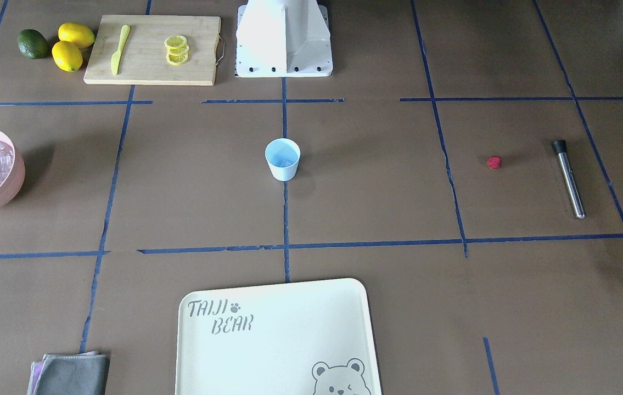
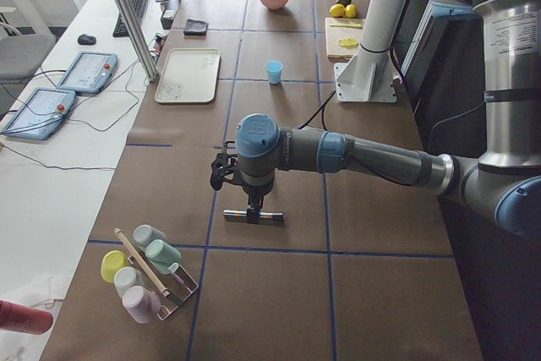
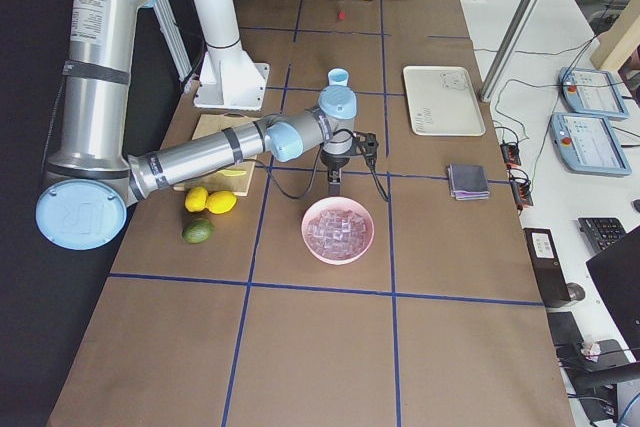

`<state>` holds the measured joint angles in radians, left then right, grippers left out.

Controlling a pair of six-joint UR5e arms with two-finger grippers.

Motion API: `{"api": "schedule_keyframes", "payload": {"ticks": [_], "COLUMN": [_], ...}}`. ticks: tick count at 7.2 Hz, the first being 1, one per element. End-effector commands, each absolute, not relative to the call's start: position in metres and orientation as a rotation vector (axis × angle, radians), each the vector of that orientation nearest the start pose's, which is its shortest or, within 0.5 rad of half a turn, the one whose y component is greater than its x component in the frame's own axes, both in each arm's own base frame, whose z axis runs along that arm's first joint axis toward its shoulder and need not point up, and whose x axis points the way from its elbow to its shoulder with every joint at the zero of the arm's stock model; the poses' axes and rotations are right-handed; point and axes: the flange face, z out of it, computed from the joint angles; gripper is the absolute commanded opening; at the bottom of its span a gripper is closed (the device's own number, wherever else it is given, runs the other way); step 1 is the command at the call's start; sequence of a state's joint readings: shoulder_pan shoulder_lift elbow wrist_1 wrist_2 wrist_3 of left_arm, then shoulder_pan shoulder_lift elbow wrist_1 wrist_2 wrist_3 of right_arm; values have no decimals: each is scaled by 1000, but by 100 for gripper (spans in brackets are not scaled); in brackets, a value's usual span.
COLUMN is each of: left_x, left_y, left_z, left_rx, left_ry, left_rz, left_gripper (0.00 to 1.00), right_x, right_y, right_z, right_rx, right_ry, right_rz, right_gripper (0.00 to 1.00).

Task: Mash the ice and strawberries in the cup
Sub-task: 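Grasp more ice cubes in the bowl with the right gripper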

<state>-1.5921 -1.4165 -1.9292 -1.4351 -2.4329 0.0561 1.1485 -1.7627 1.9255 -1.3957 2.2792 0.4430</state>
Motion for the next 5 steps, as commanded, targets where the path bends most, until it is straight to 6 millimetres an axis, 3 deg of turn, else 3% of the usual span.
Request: {"api": "schedule_keyframes", "payload": {"ticks": [1,3,5], "left_x": [-67,-67,-67], "left_y": [-421,-421,-420], "left_z": [561,557,554], "left_rx": [96,105,109], "left_ry": [860,860,860], "left_rz": [61,65,67], "left_gripper": [100,100,100], "right_x": [-114,-117,-126], "right_y": [-422,-428,-447], "right_z": [595,601,614], "right_rx": [6,-1,-17], "right_ry": [-774,-769,-763], "right_rz": [-112,-108,-102], "right_gripper": [99,99,99]}}
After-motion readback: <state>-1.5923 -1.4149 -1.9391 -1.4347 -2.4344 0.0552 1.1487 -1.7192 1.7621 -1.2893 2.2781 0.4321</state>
